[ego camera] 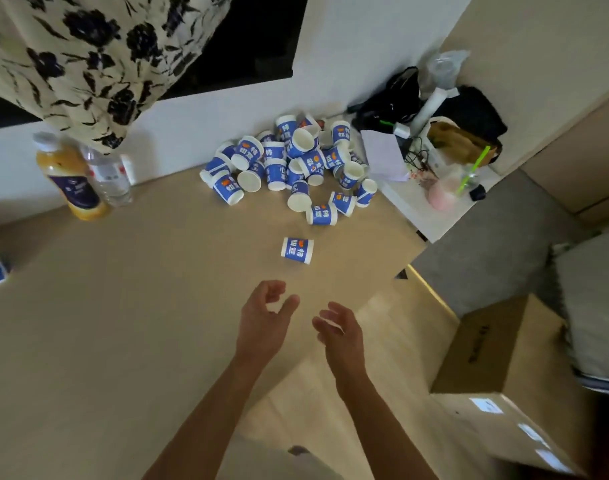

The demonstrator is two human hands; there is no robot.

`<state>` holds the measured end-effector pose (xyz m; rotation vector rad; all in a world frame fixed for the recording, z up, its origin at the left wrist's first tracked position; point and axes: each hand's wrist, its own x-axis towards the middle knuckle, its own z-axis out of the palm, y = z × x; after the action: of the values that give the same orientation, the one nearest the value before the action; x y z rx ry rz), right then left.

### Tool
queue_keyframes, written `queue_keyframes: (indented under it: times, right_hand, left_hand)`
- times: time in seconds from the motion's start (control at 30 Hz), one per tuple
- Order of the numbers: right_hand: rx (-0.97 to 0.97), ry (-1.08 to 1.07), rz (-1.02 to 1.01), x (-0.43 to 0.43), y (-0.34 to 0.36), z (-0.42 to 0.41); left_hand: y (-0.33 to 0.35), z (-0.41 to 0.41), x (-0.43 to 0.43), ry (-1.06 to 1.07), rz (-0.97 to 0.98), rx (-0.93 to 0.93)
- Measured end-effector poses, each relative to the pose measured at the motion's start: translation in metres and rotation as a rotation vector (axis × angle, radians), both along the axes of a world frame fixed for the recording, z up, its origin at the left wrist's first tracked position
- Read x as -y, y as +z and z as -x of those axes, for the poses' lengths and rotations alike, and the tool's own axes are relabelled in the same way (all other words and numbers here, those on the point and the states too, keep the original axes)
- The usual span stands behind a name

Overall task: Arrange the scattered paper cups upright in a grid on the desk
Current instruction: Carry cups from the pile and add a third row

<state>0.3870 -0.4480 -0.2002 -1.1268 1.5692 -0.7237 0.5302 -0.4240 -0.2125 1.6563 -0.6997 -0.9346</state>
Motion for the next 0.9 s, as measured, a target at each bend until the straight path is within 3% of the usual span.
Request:
queue_keyframes:
  times: [0.2, 0.33, 0.63, 0.77, 0.9]
  right_hand:
    - [0.115, -0.1, -0.147, 0.067, -0.007, -0.013]
    - [0.158, -0.175, -0.244, 0.115, -0.017, -0.012]
    - [0.187, -0.177, -0.481, 0.223, -0.041, -0.007]
    - [0.141, -0.193, -0.619, 0.265, -0.046, -0.019]
    - [0.234, -0.191, -0.748, 0.288, -0.044, -0.033]
  left_hand:
    - [-0.014, -0.015, 0.052, -0.102, -0.03, 0.197]
    - [-0.032, -0.025, 0.1, -0.271, -0.089, 0.475]
    - [-0.069, -0.023, 0.206, -0.637, -0.435, 1.016]
    - [-0.085, -0.018, 0.221, -0.723, -0.554, 1.043]
    - [-0.093, -0.014, 0.218, -0.702, -0.627, 1.03]
